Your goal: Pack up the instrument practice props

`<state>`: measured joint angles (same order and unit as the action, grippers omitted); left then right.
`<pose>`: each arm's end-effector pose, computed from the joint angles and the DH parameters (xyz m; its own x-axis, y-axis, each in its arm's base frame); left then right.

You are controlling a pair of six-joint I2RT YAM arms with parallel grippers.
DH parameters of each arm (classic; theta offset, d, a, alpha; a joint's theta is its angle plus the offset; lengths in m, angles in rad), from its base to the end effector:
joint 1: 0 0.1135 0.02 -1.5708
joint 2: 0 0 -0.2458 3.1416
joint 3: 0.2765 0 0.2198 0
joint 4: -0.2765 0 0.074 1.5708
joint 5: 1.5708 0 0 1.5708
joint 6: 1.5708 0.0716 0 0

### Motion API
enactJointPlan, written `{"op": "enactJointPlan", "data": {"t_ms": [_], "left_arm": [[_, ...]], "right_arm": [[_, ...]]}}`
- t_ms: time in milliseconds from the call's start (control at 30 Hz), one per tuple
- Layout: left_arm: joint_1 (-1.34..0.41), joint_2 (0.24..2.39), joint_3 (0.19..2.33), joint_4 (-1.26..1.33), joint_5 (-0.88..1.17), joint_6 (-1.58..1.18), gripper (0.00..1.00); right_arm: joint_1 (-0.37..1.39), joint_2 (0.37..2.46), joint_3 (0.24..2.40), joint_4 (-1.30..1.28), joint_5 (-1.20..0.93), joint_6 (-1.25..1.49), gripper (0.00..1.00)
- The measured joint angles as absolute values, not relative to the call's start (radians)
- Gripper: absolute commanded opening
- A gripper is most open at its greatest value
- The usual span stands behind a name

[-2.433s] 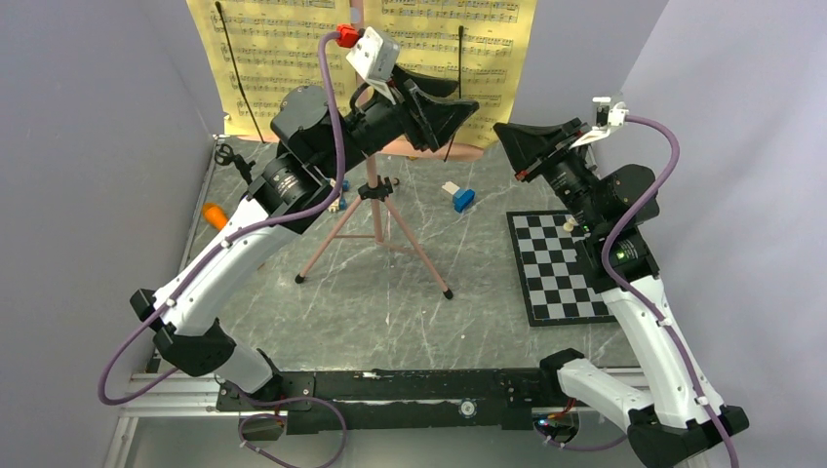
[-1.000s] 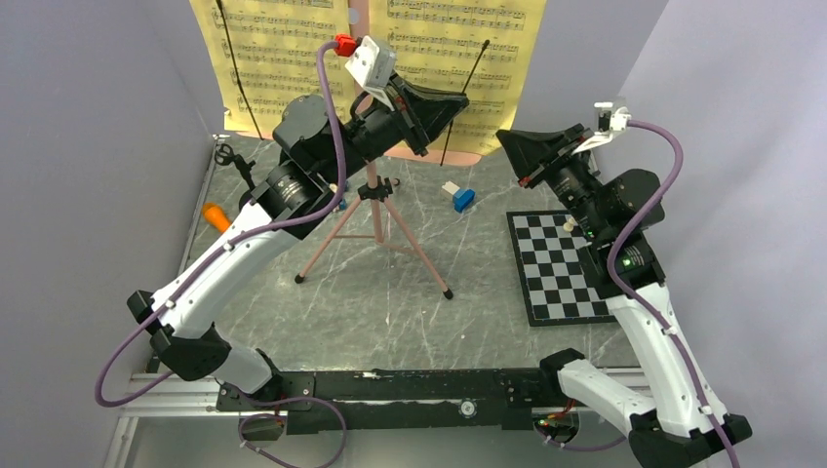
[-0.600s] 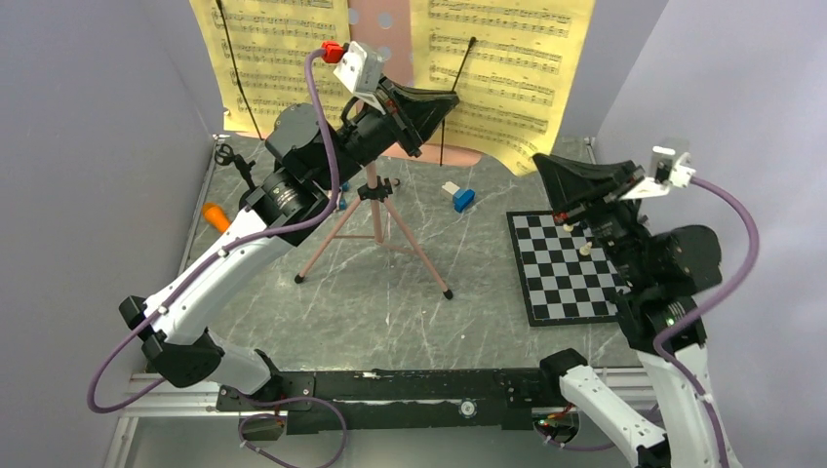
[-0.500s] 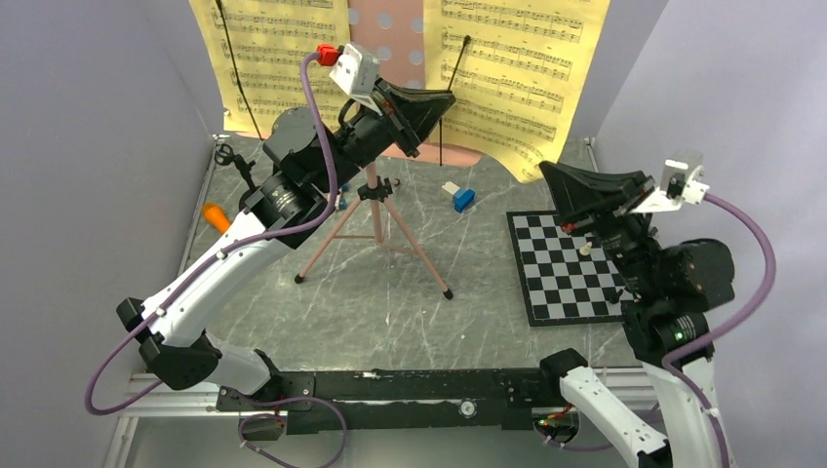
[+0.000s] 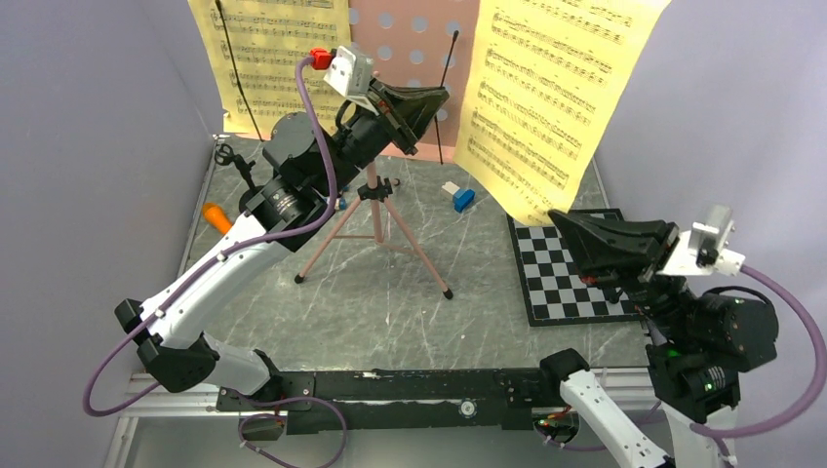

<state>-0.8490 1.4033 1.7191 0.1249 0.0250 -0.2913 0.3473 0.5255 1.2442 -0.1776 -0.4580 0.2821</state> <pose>0.1923 -0.2212 0.5407 0.0502 -0.4915 -0.8694 0.8140 0.5245 -0.2495 0.0320 0.0452 0.4924 0.2810 0.3673 -0.8867 -0.7703 0.6374 0.0199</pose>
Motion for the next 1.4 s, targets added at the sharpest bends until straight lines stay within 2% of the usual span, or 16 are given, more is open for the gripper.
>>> {"op": "enactJointPlan", "data": {"t_ms": [33,233,333,467,567,833,1000,1200,1400], "left_arm": [[-0.85,1.403,1.715,0.13,0.02,-0.291,0.08],[-0.85,1.383,1.67,0.155,-0.019,-0.287,0.52],[-0.848,1.369,1.641,0.154,-0.019,-0.295,0.69],[-0.852,1.326,1.577,0.158,-0.01,-0.303,0.84],[-0.851,1.272,1.511,0.161,-0.006,-0.312,0.87],[-0.851,1.063,1.271,0.204,-0.004,-0.356,0.87],[-0.851,0.896,1.096,0.222,-0.03,-0.39,0.87],[-0.851,0.712,0.904,0.172,-0.114,-0.444,0.87],[-0.851,0.561,0.766,0.038,-0.211,-0.493,0.87]], "right_arm": [[0.347,0.516,1.245,-0.181,-0.463,0.279,0.0],[0.347,0.455,1.264,-0.231,-0.468,0.26,0.0],[0.347,0.43,1.269,-0.255,-0.409,0.249,0.0],[0.347,0.395,1.252,-0.279,-0.302,0.24,0.0],[0.347,0.373,1.228,-0.294,-0.218,0.239,0.0],[0.346,0.373,1.209,-0.352,-0.056,0.243,0.0],[0.345,0.387,1.081,-0.353,0.001,0.282,0.0],[0.345,0.558,0.942,-0.346,0.012,0.392,0.0],[0.345,0.796,0.928,-0.27,0.01,0.459,0.0]]}}
